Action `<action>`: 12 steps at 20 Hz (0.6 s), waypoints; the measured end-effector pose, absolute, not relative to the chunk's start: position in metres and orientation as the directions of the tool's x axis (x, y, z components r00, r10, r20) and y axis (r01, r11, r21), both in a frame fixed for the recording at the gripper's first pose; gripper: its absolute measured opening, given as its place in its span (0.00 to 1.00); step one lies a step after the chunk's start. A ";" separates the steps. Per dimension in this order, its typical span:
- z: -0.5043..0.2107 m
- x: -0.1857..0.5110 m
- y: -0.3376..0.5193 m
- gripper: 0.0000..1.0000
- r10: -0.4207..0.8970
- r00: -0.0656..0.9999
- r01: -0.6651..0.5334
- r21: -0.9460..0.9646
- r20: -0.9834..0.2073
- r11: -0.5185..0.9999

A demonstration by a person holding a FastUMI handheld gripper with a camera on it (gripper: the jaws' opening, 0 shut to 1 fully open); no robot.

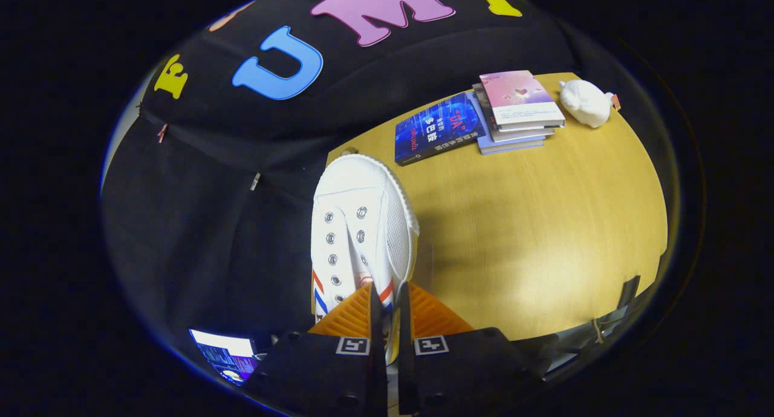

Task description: Open the storage box then place both shoes into the box .Put the left shoe in first, then the right shoe, with the right side of both shoes facing outward in a uniform manner.

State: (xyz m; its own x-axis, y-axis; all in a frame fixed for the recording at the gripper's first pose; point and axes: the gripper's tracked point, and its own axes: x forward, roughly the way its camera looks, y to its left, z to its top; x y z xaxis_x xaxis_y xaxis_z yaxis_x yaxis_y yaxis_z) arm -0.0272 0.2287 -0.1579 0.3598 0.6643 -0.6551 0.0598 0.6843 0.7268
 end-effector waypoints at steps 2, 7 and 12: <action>-0.165 -0.033 0.258 0.12 0.661 0.317 0.044 0.707 -0.680 0.706; -0.194 -0.053 0.322 0.12 0.667 0.198 0.021 0.683 -0.718 0.730; -0.234 -0.067 0.343 0.12 0.591 0.119 0.017 0.597 -0.798 0.802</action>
